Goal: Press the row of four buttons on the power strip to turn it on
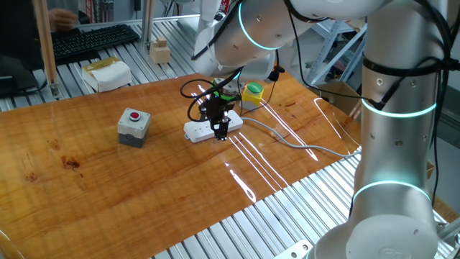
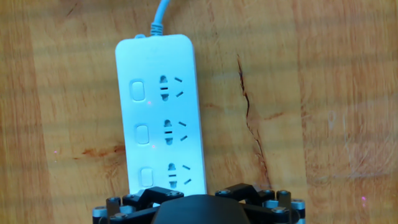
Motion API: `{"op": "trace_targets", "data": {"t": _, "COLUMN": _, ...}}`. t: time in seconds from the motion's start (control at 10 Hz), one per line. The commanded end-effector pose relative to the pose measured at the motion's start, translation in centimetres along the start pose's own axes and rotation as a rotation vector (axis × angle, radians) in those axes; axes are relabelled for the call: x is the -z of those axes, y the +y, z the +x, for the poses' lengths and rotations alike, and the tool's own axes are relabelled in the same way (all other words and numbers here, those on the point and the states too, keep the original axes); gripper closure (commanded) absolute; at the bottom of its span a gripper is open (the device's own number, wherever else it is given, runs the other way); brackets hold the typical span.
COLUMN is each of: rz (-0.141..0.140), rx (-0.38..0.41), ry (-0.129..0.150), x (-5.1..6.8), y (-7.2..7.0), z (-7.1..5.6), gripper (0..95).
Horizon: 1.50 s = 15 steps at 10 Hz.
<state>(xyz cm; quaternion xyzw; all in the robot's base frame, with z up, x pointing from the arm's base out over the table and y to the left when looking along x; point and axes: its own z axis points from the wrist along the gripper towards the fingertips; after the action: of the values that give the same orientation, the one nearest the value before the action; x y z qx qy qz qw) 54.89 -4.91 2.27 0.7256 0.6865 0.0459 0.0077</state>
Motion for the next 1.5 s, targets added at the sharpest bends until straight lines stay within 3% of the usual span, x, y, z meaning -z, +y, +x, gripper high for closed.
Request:
{"op": "trace_targets", "data": {"t": 0.1, "rz": 0.005, "rx": 0.018, "ry": 0.035, "x": 0.02, "y": 0.04, "z": 0.05, "gripper": 0.0}}
{"op": "trace_targets", "data": {"t": 0.7, "rz": 0.030, "rx": 0.021, "ry": 0.021, "x": 0.01, "y": 0.11, "z": 0.05, "gripper": 0.0}}
{"op": "trace_targets", "data": {"t": 0.9, "rz": 0.032, "rx": 0.015, "ry": -0.039, "x": 0.01, "y": 0.11, "z": 0.05, "gripper": 0.0}}
{"op": "trace_targets", "data": {"t": 1.2, "rz": 0.062, "rx": 0.025, "ry": -0.033, "x": 0.01, "y": 0.11, "z": 0.05, "gripper": 0.0}}
{"op": "trace_targets", "data": {"t": 1.5, "rz": 0.068, "rx": 0.050, "ry": -0.033, "x": 0.01, "y": 0.11, "z": 0.05, "gripper": 0.0}}
